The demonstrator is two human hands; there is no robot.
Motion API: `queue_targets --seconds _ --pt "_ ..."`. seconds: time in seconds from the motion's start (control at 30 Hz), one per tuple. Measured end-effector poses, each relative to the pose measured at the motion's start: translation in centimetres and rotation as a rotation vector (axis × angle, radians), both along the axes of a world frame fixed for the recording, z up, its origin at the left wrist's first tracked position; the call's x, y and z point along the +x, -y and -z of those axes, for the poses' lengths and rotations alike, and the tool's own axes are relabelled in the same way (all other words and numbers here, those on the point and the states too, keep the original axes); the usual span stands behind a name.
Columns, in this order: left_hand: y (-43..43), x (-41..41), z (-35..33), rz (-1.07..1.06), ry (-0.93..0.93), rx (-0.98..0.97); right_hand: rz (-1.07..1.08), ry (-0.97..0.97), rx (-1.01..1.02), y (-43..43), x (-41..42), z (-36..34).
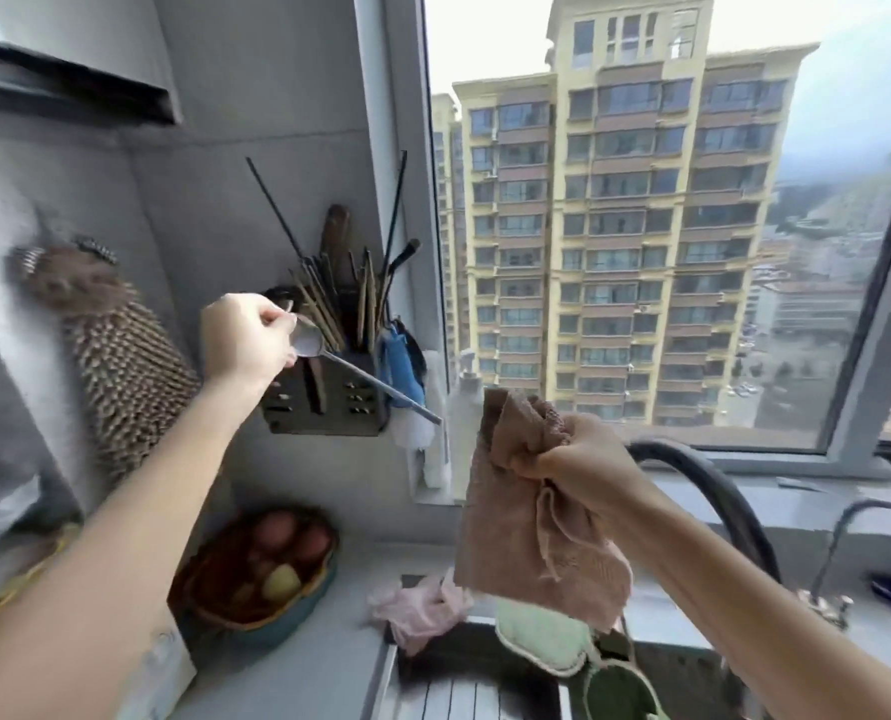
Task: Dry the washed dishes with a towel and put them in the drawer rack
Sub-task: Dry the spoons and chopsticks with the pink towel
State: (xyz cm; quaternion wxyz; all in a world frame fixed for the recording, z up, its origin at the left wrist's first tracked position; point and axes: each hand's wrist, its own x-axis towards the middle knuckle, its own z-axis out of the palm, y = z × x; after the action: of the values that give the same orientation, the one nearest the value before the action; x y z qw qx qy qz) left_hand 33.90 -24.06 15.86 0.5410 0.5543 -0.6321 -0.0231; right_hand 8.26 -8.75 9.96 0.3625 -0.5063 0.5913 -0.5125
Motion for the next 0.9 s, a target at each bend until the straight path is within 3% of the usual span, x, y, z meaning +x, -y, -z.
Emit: queue_targets --seconds 0.27,0.4,0.57,0.73,0.9 --pt "2.2 8.1 -5.7 -0.296 0.275 -0.269 -0.102 -0.124 -0.066 7.3 7.5 -2.1" --pt "4.6 9.2 -6.2 -0.305 0.39 -0.359 -0.083 -0.159 -0.045 9.2 8.6 -1.9" --pt "7.5 9.5 -5.3 -0.32 0.495 -0.32 -0.085 -0.146 -0.034 10.5 8.9 -1.3" --pt "9.9 9.0 -3.8 -0.307 0.47 -0.291 -0.072 -0.126 -0.014 11.5 8.7 -0.2" --pt "12.4 8.4 -1.4 -0.277 0.406 0.05 -0.072 -0.08 -0.012 11.8 8.6 0.9"
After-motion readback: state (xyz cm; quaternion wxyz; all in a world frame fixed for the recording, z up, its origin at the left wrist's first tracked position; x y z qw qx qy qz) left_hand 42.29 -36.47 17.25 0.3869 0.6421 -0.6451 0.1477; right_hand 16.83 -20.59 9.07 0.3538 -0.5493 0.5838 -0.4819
